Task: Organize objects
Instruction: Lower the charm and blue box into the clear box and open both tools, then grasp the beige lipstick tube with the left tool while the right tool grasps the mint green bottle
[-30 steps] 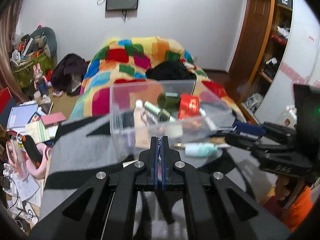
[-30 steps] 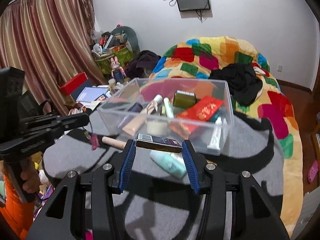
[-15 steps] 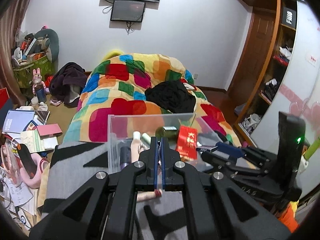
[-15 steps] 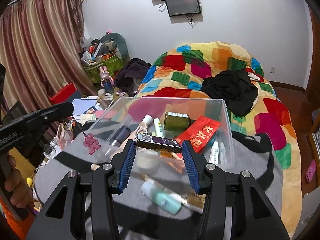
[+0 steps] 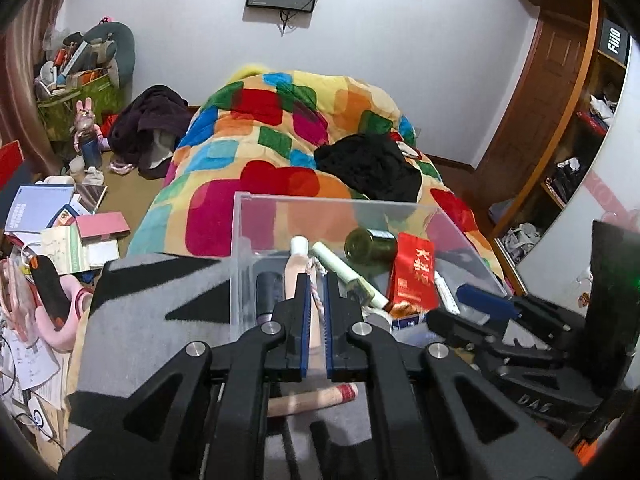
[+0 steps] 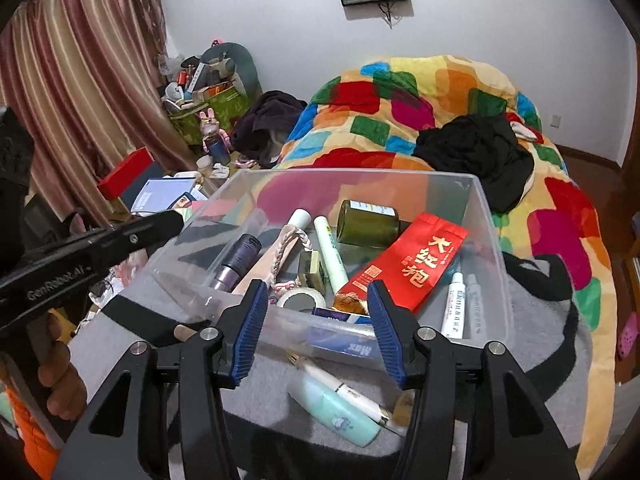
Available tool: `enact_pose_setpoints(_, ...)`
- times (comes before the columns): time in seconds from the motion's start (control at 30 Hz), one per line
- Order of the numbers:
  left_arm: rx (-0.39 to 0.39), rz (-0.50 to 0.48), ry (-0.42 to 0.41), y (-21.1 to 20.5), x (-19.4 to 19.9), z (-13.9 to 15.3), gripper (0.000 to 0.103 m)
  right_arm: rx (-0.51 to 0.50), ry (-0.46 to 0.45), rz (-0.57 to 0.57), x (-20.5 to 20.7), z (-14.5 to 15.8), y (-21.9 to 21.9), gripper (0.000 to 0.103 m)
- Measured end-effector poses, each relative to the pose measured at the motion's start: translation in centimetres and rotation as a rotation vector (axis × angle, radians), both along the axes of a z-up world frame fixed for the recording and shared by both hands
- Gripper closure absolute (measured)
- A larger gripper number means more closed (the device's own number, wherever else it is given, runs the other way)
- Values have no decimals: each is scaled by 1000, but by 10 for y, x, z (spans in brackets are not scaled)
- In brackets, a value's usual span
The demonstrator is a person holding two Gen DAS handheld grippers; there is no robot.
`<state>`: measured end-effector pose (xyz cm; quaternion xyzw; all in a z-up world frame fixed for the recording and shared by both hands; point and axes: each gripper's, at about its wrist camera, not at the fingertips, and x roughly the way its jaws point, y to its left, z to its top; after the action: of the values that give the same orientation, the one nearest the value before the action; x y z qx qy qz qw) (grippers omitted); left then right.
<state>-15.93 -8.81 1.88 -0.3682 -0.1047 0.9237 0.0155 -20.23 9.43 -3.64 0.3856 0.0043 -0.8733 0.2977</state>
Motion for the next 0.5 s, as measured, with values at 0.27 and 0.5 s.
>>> enact_pose_setpoints(0.27, -42, -27, -4, 6, 25, -4, 56, 21, 45, 1, 18, 10, 22, 49)
enact_pose_setpoints(0.5, -119, -68, -100, 11, 29, -35, 37, 69, 39, 29, 39, -3, 42, 42)
